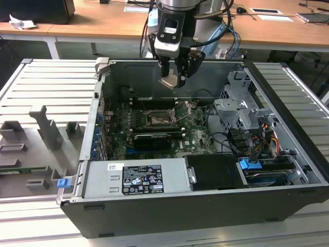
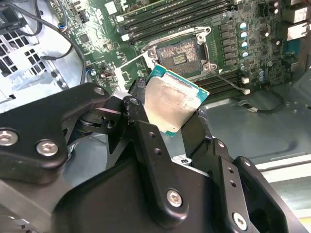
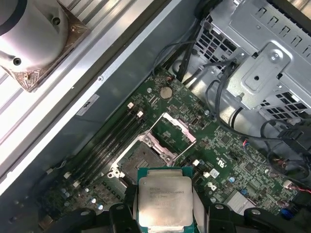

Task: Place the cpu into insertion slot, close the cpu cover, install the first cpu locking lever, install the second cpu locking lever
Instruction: 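Place the cpu into insertion slot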

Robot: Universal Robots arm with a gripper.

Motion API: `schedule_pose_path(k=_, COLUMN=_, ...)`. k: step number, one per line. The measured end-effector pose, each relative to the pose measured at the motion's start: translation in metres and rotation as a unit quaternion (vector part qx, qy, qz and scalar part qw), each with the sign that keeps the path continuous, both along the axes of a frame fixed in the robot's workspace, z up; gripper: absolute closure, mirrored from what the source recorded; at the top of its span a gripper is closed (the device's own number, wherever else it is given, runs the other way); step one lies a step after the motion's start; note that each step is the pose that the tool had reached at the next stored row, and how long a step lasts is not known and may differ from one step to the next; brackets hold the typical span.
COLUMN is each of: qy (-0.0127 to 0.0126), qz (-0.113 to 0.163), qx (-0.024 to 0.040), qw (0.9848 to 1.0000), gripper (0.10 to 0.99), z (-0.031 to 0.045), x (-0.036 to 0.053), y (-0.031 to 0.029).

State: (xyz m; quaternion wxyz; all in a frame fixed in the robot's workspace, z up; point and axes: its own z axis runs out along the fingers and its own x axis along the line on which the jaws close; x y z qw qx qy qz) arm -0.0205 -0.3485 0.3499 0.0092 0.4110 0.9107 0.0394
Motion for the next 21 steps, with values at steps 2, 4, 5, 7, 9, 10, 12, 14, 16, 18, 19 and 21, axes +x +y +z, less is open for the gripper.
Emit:
schedule_pose_path(k=2, qy=0.0, qz=-0.001, qx=-0.0001, qw=1.0, gripper=0.549, z=-0.0012, x=-0.0001, y=0.0)
schedule_pose_path(k=4, qy=0.0, qz=-0.001, qx=-0.0001, qw=1.0, gripper=0.549, z=-0.0027, x=-0.0006, y=0.0)
schedule_pose_path(k=5, qy=0.0001, qz=-0.001, qx=-0.0001, qw=1.0, gripper=0.549, z=-0.0029, x=-0.0007, y=0.0)
schedule_pose_path(k=7, qy=0.0, qz=-0.004, qx=-0.0001, qw=1.0, gripper=0.549, z=-0.0033, x=-0.0006, y=0.0)
schedule_pose_path(k=9, qy=0.0, qz=-0.011, qx=0.0, qw=0.9999, gripper=0.549, z=-0.0036, x=-0.0006, y=0.0)
schedule_pose_path(k=10, qy=0.0, qz=-0.019, qx=0.0, qw=0.9998, gripper=0.549, z=-0.0039, x=-0.0006, y=0.0)
schedule_pose_path(k=12, qy=0.0, qz=-0.037, qx=0.0, qw=0.9993, gripper=0.549, z=-0.005, x=-0.0006, y=0.0)
schedule_pose_path(k=14, qy=0.0, qz=-0.042, qx=-0.0001, qw=0.9991, gripper=0.549, z=-0.0066, x=-0.0041, y=0.0)
schedule_pose_path(k=16, qy=0.0, qz=-0.042, qx=-0.0001, qw=0.9991, gripper=0.549, z=-0.0078, x=-0.0055, y=0.0)
schedule_pose_path(k=18, qy=0.0, qz=-0.042, qx=-0.0001, qw=0.9991, gripper=0.549, z=-0.0086, x=-0.0062, y=0.0)
schedule_pose_path(k=19, qy=0.0, qz=-0.042, qx=-0.0001, qw=0.9991, gripper=0.549, z=-0.009, x=-0.0064, y=0.0)
schedule_pose_path(k=21, qy=0.0001, qz=-0.043, qx=-0.0002, qw=0.9991, gripper=0.549, z=-0.0098, x=-0.0072, y=0.0)
